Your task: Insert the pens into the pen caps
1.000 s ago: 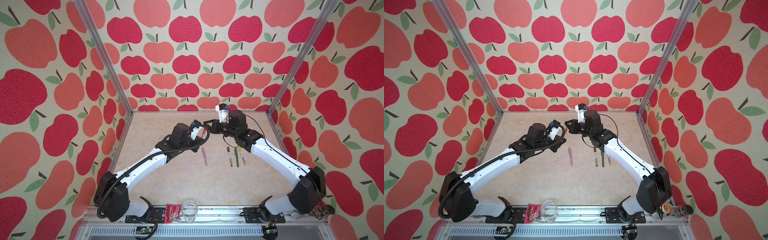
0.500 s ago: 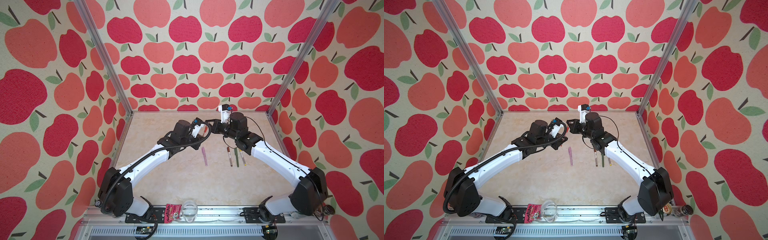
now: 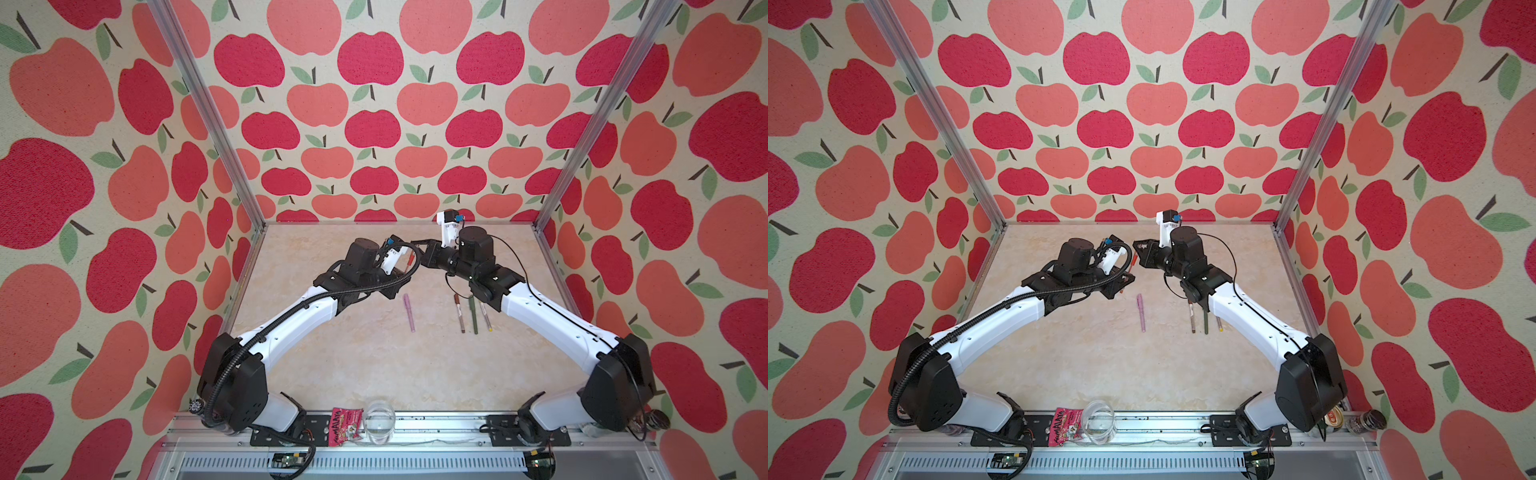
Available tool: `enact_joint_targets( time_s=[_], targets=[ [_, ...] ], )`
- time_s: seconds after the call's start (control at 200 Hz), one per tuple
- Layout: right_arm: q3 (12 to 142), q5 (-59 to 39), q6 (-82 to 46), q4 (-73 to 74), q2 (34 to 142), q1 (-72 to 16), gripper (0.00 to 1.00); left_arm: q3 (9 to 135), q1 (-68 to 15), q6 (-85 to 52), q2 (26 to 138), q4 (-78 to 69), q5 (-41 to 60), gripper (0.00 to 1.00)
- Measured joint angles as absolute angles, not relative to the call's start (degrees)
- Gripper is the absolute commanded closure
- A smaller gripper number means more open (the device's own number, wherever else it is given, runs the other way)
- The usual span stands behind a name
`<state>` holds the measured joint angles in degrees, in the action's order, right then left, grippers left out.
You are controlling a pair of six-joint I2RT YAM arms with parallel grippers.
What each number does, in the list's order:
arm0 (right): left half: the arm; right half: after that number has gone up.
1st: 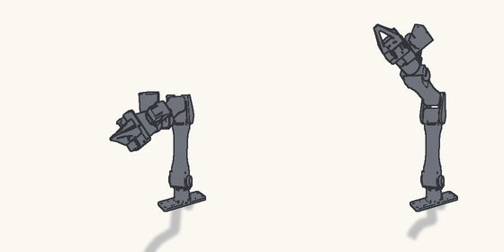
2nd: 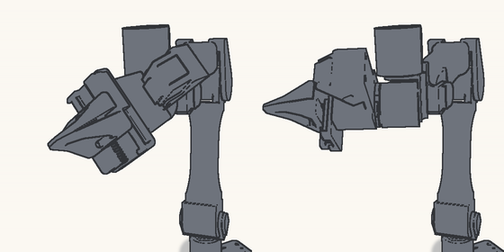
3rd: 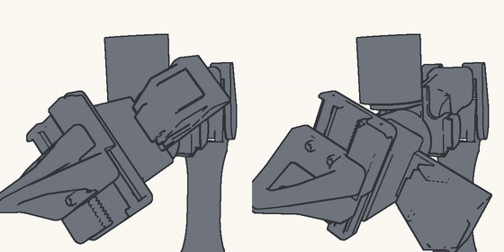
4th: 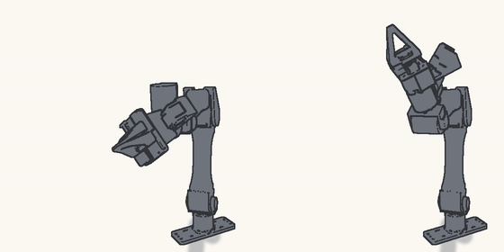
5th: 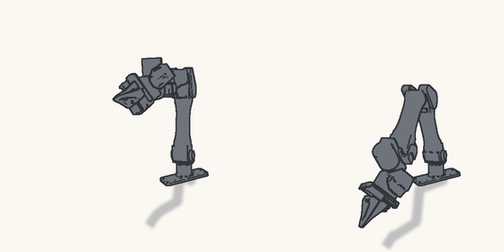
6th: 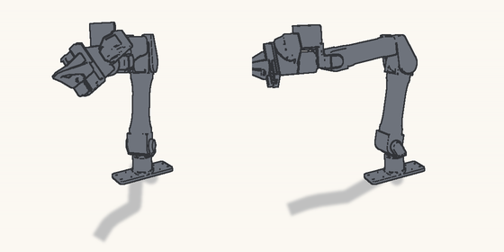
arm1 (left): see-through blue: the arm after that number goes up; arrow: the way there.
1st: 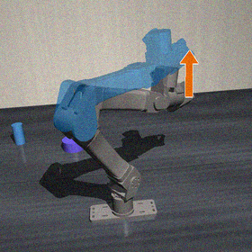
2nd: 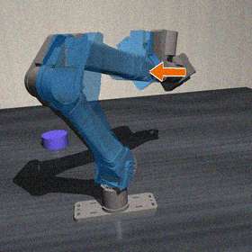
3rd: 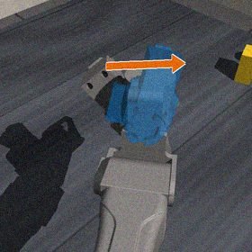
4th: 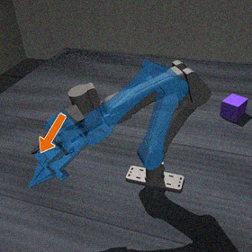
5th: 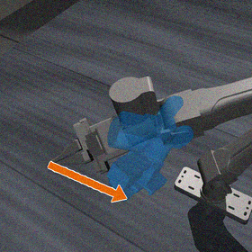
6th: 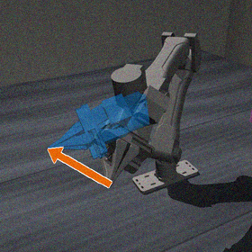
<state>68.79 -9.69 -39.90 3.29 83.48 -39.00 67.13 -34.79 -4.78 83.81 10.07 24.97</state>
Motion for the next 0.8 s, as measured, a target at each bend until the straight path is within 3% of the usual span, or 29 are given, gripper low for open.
enact_joint_targets(
  time_s=[0.265,0.625,0.8],
  targets=[
    [73.2,-13.6,-38.1,-5.0,83.6,-37.0,0.85,60.7,-35.7,-7.7,82.9,-0.8,26.0,1.00],
    [76.8,-23.0,-35.4,-17.0,82.3,-35.9,0.54,50.5,-37.7,-15.1,78.7,-10.1,21.8,1.00],
    [73.1,-22.1,-35.0,-19.5,75.0,-33.6,0.52,50.5,-39.7,-19.8,77.8,-9.0,19.9,1.00]
  ],
)
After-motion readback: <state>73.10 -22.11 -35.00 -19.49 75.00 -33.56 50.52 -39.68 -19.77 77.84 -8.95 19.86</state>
